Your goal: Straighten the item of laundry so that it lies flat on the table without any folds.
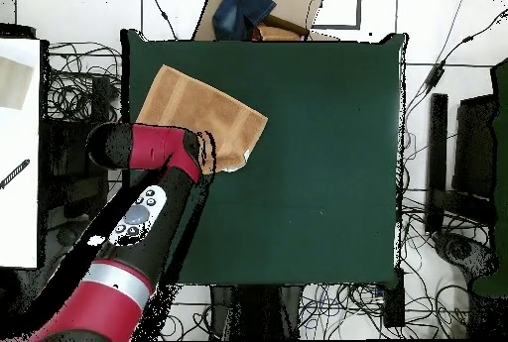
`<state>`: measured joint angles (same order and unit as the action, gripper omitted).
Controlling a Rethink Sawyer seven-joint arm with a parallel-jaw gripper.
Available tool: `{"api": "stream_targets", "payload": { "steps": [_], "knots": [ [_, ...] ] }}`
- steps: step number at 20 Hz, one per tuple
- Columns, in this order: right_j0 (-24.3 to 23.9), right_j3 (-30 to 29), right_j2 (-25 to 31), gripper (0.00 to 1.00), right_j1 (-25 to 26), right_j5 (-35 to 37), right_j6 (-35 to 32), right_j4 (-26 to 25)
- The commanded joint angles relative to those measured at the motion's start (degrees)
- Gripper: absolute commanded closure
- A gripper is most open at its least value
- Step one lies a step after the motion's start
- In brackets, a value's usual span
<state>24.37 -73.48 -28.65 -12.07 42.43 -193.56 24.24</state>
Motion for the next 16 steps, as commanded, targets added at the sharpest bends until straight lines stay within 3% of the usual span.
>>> {"api": "stream_targets", "payload": {
  "steps": [1,16],
  "knots": [
    [-0.35,-2.89,7.11,0.00,4.70,-3.20,-0.88,-2.02],
    [0.20,-4.62,6.59,0.00,2.28,-1.24,-0.29,-1.83]
  ]
}}
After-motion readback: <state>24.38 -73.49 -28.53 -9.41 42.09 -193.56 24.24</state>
